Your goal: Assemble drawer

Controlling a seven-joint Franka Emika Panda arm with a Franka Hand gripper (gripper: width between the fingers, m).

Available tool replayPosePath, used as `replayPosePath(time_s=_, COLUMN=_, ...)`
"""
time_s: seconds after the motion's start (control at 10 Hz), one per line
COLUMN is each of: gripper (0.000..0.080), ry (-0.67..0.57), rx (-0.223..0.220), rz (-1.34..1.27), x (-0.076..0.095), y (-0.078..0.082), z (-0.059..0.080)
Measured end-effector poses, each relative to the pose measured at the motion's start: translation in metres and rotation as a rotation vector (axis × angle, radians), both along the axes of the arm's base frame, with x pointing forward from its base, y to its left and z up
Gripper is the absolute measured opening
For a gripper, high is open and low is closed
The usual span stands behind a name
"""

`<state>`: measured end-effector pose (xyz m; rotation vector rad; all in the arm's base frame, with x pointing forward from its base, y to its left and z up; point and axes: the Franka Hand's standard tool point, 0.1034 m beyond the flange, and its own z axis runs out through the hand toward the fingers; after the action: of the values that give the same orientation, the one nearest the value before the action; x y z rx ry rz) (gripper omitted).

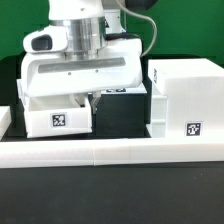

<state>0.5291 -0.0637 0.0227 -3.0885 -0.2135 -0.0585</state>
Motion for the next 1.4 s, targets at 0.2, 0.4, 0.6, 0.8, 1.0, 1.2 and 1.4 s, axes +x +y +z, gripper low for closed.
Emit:
replayPosePath(time_s=0.2, gripper=0.0041, ry=0.012, rx=0.007, rz=0.052, x=-0.004, y=0.004, z=0.004)
replayPosePath(time_s=0.4, gripper=0.0041, ry=0.013, rx=0.006, rz=0.061, x=-0.005, y=0.004, z=0.002)
replayPosePath(time_s=0.6, gripper=0.0041, ry=0.001, rx=-0.006, rz=0.213, x=-0.004, y=0.003, z=0.002)
replayPosePath(time_s=0.8, gripper=0.0041, ry=-0.030, rx=-0.047, rz=0.495, x=-0.001, y=0.005, z=0.003)
replayPosePath(time_s=1.0, gripper=0.0041, ry=-0.035, rx=-0.059, rz=0.696, x=-0.001, y=0.015, z=0.001)
replayPosePath(time_s=1.2, gripper=0.0041, ry=-0.033, rx=-0.065, rz=0.787, x=-0.001, y=0.015, z=0.000)
replayPosePath(time_s=1.4, gripper=0.0041, ry=-0.032, rx=-0.075, rz=0.911, x=-0.002, y=0.012, z=0.000)
